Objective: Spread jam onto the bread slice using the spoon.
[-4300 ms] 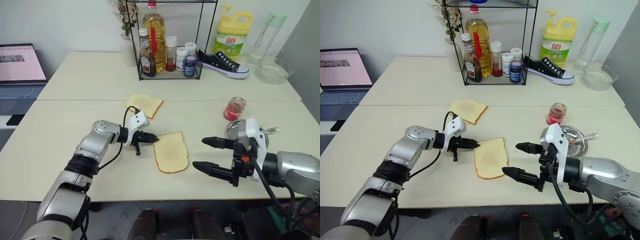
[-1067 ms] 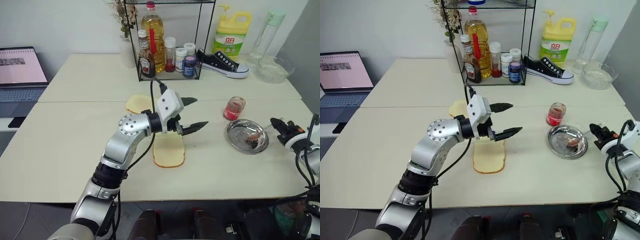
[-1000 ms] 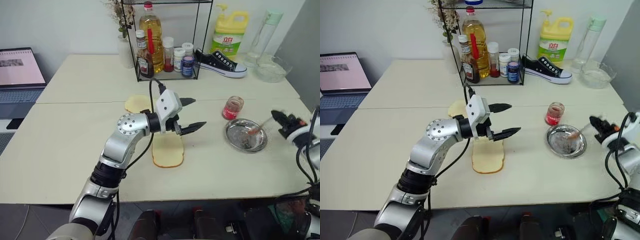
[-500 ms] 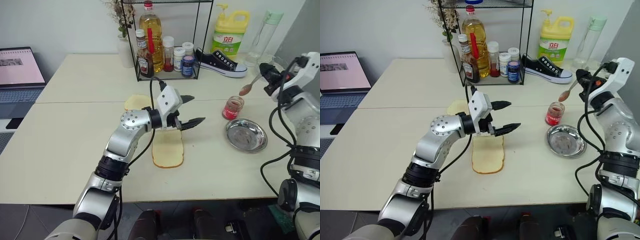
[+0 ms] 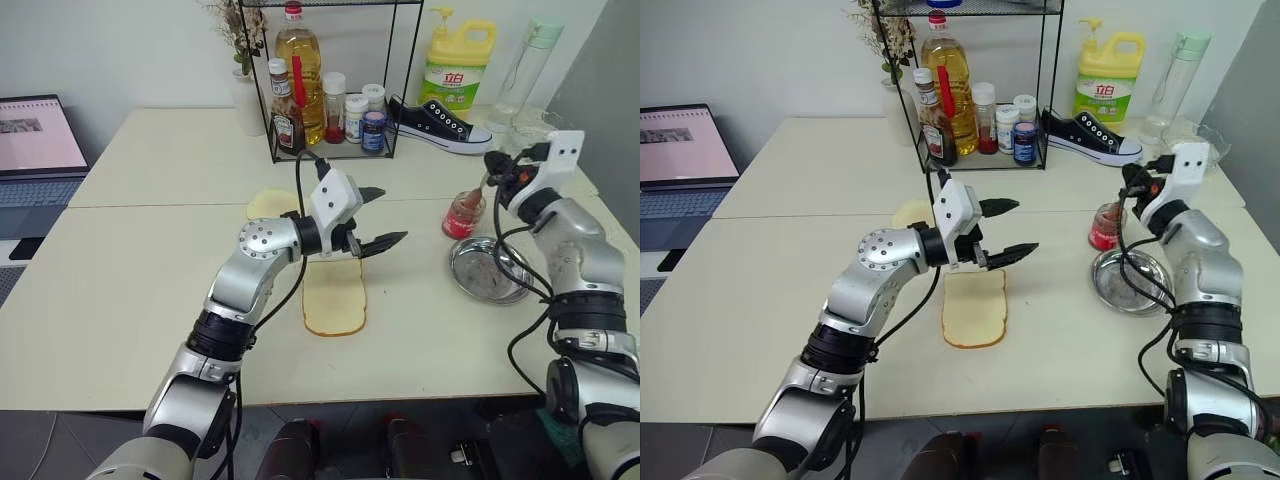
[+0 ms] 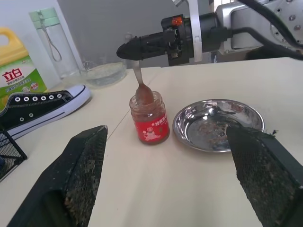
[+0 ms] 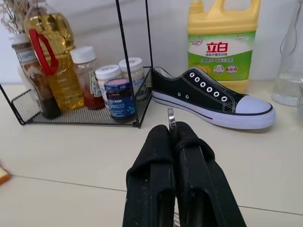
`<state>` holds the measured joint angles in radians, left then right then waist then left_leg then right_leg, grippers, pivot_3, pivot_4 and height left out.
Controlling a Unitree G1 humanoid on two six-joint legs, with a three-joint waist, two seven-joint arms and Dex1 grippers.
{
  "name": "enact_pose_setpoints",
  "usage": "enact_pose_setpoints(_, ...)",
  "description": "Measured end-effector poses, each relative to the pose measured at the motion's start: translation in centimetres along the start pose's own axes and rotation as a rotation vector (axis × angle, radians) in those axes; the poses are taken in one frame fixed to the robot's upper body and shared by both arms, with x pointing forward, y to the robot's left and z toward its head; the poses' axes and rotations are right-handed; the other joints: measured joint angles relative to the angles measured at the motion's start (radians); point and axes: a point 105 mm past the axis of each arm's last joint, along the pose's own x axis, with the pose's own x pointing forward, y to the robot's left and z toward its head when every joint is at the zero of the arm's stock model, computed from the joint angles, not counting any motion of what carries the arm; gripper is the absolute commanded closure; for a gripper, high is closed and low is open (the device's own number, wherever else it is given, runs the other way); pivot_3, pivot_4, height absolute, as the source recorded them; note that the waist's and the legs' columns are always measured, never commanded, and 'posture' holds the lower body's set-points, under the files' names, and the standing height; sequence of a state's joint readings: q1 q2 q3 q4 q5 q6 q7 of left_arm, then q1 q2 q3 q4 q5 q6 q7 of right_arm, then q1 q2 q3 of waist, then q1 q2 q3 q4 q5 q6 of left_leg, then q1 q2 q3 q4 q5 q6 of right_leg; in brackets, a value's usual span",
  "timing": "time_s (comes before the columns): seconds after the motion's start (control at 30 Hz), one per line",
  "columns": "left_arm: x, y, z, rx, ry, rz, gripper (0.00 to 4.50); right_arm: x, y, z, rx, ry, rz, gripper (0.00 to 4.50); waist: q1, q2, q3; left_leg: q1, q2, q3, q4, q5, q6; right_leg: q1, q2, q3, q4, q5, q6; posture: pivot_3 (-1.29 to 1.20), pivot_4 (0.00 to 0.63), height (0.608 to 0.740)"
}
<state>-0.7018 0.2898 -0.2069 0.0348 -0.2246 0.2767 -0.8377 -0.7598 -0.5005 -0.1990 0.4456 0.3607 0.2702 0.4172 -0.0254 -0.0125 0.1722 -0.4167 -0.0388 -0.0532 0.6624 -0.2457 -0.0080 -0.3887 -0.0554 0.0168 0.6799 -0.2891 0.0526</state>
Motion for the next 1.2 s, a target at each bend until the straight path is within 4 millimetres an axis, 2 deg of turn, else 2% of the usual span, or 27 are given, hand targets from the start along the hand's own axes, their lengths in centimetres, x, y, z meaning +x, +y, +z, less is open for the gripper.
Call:
enact_pose_setpoints(0.17,0.0,-0.1,0.5,0.015,-0.009,-0.004,0.36,0.2,0.0,-1.7,-0.076,0.038,-0.003,4.46,0.000,0.000,0.000,0.000,0.000,0.000,0.000,0.000,0.000,0.000,0.000,0.000,0.000,0.000,0.000,0.00,0.150,0.740)
enact_pose_setpoints(0.47,0.0,-0.2,0.5,0.010,-0.005,-0.007,0.36,0.5,0.9,-2.7,-0.133,0.061,0.027,4.46,-0.001,0.000,0.000,0.000,0.000,0.000,0.000,0.000,0.000,0.000,0.000,0.000,0.000,0.000,0.000,0.00,0.150,0.740)
enact_pose_setpoints(0.6,-0.1,-0.2,0.5,0.010,-0.005,-0.008,0.36,0.5,1.0,-3.2,-0.018,0.065,0.019,4.46,-0.001,0.000,0.000,0.000,0.000,0.000,0.000,0.000,0.000,0.000,0.000,0.000,0.000,0.000,0.000,0.00,0.150,0.740)
enact_pose_setpoints(0.83,-0.2,-0.1,0.5,0.014,0.001,-0.006,0.36,0.0,-0.5,-3.1,0.180,0.055,-0.049,4.46,-0.001,0.000,0.000,0.000,0.000,0.000,0.000,0.000,0.000,0.000,0.000,0.000,0.000,0.000,0.000,0.00,0.150,0.740)
enact_pose_setpoints(1.03,-0.2,-0.1,0.5,0.014,0.000,-0.008,0.36,-0.5,-1.3,-2.4,0.302,0.031,-0.082,4.46,-0.001,0.000,0.000,0.000,0.000,0.000,0.000,0.000,0.000,0.000,0.000,0.000,0.000,0.000,0.000,0.00,0.150,0.740)
enact_pose_setpoints(1.2,-0.1,0.0,0.5,0.014,-0.002,-0.012,0.36,-1.2,-3.1,-1.4,0.471,-0.023,-0.150,4.46,-0.001,0.000,0.000,0.000,0.000,0.000,0.000,0.000,0.000,0.000,0.000,0.001,0.000,0.000,0.000,0.00,0.150,0.740)
